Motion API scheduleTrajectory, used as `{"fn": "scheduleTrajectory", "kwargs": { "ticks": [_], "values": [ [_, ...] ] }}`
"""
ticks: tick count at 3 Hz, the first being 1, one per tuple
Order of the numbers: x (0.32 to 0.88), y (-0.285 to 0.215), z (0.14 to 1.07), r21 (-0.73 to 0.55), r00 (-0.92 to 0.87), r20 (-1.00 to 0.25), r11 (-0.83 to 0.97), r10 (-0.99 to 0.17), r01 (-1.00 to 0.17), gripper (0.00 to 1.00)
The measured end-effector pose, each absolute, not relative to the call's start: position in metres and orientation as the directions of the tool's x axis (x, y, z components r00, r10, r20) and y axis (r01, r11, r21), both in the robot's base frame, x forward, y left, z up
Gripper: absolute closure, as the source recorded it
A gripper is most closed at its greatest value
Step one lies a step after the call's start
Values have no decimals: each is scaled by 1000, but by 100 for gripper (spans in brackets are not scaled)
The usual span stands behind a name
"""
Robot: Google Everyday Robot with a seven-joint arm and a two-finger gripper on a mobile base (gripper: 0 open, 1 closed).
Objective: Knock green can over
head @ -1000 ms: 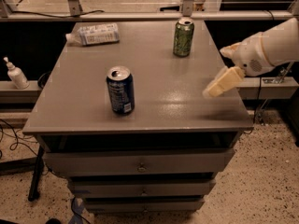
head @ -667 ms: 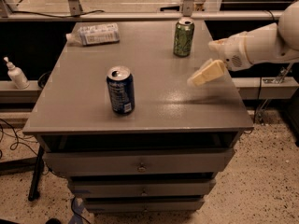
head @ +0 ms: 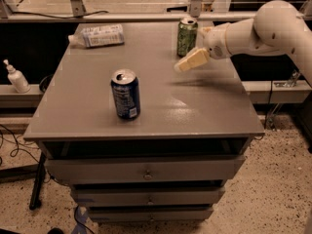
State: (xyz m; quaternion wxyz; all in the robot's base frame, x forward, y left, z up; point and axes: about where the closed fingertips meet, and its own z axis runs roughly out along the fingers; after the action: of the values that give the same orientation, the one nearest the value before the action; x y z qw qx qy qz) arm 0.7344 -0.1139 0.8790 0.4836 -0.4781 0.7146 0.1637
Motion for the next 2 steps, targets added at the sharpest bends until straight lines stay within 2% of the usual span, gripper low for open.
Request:
{"fn": "scheduleTrajectory", "kwargs": {
  "ticks": [2],
  "values": [
    [770,-102,893,-303,15,-837,441,-546,-845,0]
  ]
}}
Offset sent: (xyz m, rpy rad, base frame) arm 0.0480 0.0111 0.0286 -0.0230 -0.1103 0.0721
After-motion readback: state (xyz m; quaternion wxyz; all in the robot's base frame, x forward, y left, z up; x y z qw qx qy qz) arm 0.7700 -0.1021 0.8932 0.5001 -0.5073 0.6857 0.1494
